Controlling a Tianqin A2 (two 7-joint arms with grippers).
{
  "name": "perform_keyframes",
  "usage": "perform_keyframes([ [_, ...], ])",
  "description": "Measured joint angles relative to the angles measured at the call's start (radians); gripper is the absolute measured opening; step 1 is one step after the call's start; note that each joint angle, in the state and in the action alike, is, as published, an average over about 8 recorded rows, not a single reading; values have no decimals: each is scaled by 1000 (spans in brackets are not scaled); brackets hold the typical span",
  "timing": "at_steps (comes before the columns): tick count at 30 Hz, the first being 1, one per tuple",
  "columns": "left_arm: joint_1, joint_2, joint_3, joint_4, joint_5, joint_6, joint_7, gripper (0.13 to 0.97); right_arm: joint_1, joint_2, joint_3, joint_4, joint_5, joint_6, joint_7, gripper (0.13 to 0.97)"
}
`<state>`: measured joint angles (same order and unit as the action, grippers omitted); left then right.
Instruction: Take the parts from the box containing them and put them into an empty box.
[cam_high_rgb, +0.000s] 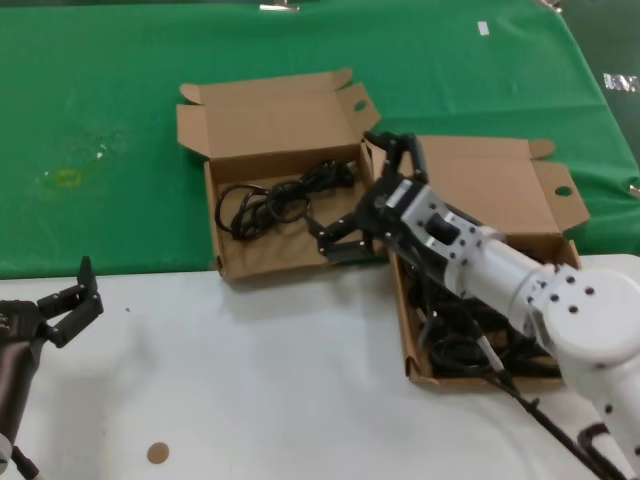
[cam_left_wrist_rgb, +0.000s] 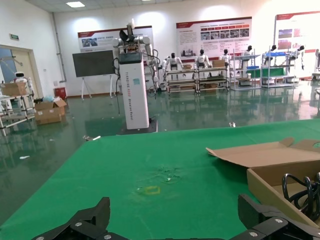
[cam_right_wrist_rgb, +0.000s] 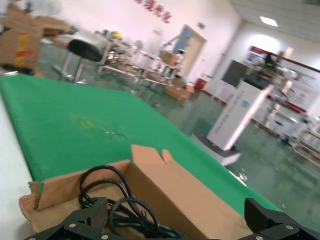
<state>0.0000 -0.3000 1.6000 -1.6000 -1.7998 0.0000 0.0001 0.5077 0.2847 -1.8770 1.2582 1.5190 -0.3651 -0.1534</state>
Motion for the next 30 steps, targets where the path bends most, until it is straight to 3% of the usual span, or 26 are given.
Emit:
perform_keyframes([
  [9, 0, 0, 0, 0, 0, 0, 0, 925, -143, 4, 78, 96, 79, 102, 43, 966],
  [30, 0, 0, 0, 0, 0, 0, 0, 966, -453, 14, 247, 305, 251, 326, 137, 966],
])
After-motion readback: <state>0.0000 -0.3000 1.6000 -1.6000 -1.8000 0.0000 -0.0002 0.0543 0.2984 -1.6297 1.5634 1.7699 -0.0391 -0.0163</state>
